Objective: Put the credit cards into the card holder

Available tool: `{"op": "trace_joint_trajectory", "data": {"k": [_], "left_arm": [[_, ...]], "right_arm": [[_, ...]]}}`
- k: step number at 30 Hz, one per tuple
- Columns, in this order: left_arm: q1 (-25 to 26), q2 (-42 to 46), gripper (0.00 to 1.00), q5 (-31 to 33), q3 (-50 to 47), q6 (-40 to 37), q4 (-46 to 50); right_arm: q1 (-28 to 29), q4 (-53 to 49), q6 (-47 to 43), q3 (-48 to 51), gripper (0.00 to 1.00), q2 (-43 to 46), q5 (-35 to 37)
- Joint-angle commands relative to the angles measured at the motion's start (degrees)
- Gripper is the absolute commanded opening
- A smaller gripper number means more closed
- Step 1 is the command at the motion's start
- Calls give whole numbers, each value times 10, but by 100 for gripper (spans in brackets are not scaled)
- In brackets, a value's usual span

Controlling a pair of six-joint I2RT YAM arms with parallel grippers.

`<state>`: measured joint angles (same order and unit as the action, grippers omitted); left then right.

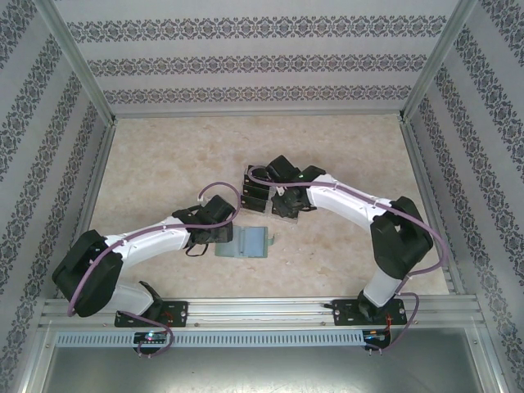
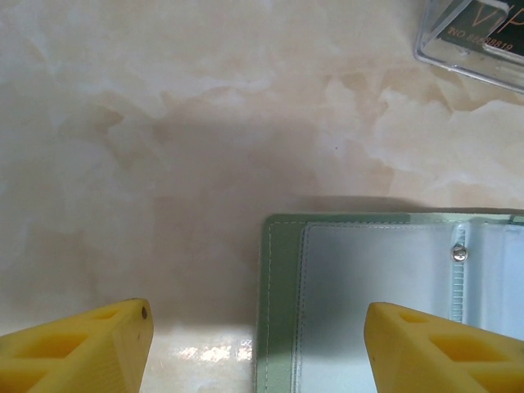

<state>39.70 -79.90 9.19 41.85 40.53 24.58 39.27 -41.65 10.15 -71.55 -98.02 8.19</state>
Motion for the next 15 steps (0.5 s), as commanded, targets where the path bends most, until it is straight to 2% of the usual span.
{"op": "trace_joint_trajectory", "data": {"k": [1,11,15], "left_arm": [[7,-4,70,0,-3,2,-9],[7,-2,70,0,-5,4,-11],[7,-1,70,1,-5,3,-11]], "right_arm": [[9,-17,-29,-20,38,-22,34],[13,-19,-49,-39,35,-62,37],[14,-23,-52,-40,28,-68,29]]}}
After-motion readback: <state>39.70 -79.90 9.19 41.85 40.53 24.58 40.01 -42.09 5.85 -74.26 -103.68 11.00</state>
